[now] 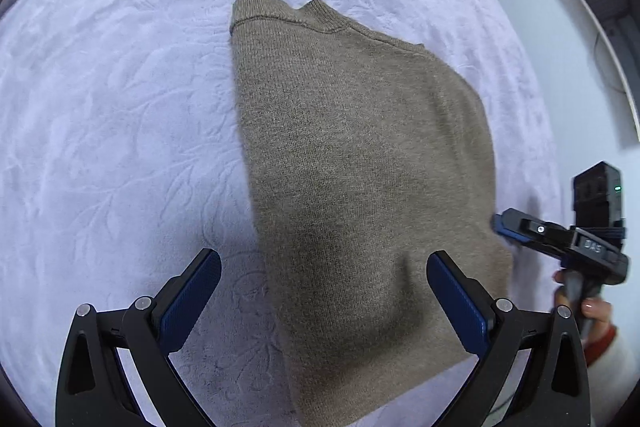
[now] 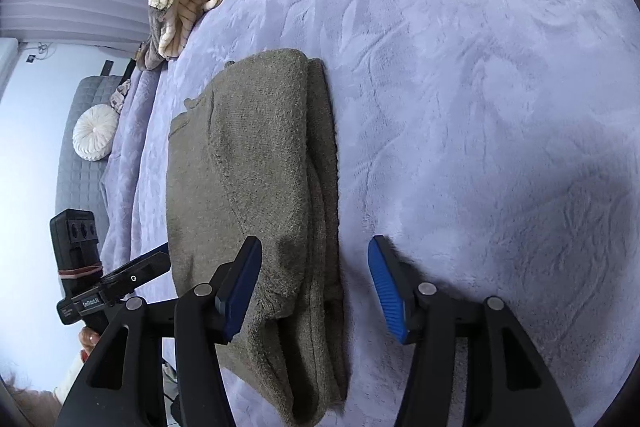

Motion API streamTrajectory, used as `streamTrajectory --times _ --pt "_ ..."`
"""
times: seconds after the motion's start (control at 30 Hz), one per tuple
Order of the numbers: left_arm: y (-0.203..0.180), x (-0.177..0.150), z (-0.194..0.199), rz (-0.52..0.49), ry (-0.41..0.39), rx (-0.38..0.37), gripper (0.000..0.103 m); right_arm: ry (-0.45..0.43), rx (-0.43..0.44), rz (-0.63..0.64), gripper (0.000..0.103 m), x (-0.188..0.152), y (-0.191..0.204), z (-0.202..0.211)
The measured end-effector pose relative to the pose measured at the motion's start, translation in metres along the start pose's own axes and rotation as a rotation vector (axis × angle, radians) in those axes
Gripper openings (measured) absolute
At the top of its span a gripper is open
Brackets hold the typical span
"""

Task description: Fold small clothes

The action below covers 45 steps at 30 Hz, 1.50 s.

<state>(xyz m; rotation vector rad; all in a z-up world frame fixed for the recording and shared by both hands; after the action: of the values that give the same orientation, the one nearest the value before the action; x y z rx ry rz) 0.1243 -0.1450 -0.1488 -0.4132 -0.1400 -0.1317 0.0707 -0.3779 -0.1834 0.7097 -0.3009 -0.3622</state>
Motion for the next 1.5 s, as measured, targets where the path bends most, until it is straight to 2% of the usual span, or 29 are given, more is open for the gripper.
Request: streamTrajectory --times 0.17,0.23,0.43,0.6,0.63,0.67,0.73,0.87,1.03,1.23,1.37,1.5 --pt "0.008 0.001 -0.017 0.055 0.064 -0.139 0.103 0.033 0.066 -0.014 0.062 0.004 -0.005 -0.008" --pt "0.003 0.002 -0.025 0.068 0.081 -0.16 0.103 0.05 0.085 -0.009 0.062 0.005 -0.005 -0.012" --pt "-0.016 0.004 -0.041 0.03 0.091 -0.159 0.103 0.107 0.123 0.036 0.062 0.01 0.002 -0.032" --pt "-0.021 0.004 -0.05 0.002 0.084 -0.11 0.102 0.137 0.172 0.044 0.063 0.01 0.014 -0.054" --pt "-0.021 0.004 -0.048 0.008 0.076 -0.11 0.099 0.145 0.171 0.038 0.055 0.008 0.016 -0.059" --pt "-0.02 0.004 -0.045 0.014 0.062 -0.098 0.093 0.152 0.166 0.032 0.049 0.007 0.018 -0.062" --pt "-0.017 0.002 -0.038 0.024 0.045 -0.105 0.086 0.14 0.173 0.007 0.039 0.005 0.021 -0.062" --pt "-0.018 0.003 -0.022 0.021 0.02 -0.157 0.073 0.096 0.261 -0.05 0.035 0.001 0.029 -0.046" --pt "-0.03 0.005 0.004 -0.002 -0.017 -0.255 0.073 0.086 0.338 -0.071 0.035 -0.005 0.054 -0.036" --pt "-0.029 -0.002 0.037 -0.037 -0.042 -0.276 0.073 0.082 0.382 -0.064 0.035 -0.024 0.088 -0.028" --pt "-0.023 -0.015 0.059 -0.039 -0.053 -0.264 0.073 0.084 0.386 -0.051 0.035 -0.042 0.113 -0.027" --pt "0.001 -0.043 0.093 -0.086 -0.08 -0.202 0.073 0.091 0.379 0.004 0.035 -0.068 0.148 -0.038"
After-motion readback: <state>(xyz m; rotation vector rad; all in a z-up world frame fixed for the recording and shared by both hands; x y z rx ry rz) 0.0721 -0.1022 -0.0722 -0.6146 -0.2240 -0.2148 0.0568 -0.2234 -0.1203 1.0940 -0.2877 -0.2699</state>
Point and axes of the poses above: each gripper's, at about its wrist camera, not at the fingertips, and z roughly against the way its jaws point, y to its left, x to its top, the point moved 6 cm from there along -z, roughly the way its jaws point, and after that the axes turned 3 degrees about -y, right-handed, at the moved point
